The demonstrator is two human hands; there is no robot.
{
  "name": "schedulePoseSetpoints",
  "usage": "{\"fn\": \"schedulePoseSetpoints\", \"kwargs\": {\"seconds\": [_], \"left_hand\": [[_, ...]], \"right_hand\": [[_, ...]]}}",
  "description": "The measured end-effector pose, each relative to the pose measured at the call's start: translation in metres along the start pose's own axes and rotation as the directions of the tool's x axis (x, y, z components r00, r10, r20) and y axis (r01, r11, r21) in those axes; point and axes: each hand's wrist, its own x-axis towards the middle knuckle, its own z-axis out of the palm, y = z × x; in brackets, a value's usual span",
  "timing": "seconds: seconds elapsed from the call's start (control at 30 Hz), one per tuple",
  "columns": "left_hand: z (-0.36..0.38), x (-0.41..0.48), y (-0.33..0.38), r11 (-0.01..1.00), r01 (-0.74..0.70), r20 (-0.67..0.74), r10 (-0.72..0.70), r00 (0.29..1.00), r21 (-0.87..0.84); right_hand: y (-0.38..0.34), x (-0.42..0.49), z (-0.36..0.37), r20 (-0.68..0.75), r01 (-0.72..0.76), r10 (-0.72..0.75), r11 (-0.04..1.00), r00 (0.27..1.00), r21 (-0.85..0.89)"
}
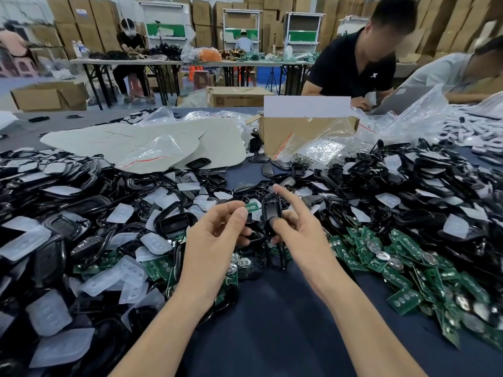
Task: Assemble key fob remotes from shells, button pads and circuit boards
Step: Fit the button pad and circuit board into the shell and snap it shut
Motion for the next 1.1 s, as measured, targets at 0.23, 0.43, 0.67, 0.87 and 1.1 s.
{"fn": "schedulePoseSetpoints", "kwargs": {"seconds": [0.23,0.43,0.67,0.87,1.1], "left_hand": [[0.002,-0.001,-0.004,0.994,-0.046,0.026,0.044,0.999,0.102],[0.004,-0.004,-0.006,0.987,-0.069,0.010,0.068,0.998,0.148],[0.006,-0.005,-0.010,0.939,-0.094,-0.012,0.103,0.995,0.330],[0.003,-0.004,-0.011,0.923,-0.087,-0.037,0.109,0.993,0.376],[0.001,-0.002,-0.006,0.928,-0.099,-0.059,0.128,0.990,0.359]], "right_hand": [[0.001,-0.004,0.009,-0.066,-0.046,0.046,0.999,0.997,0.002],[-0.001,-0.005,0.008,-0.087,-0.058,0.072,0.987,0.994,0.150],[0.000,-0.008,0.017,0.038,-0.193,0.191,0.922,0.981,0.335],[0.000,-0.010,0.023,0.147,-0.235,0.192,0.892,0.970,0.386],[0.001,-0.011,0.026,0.215,-0.232,0.150,0.869,0.965,0.437]]}}
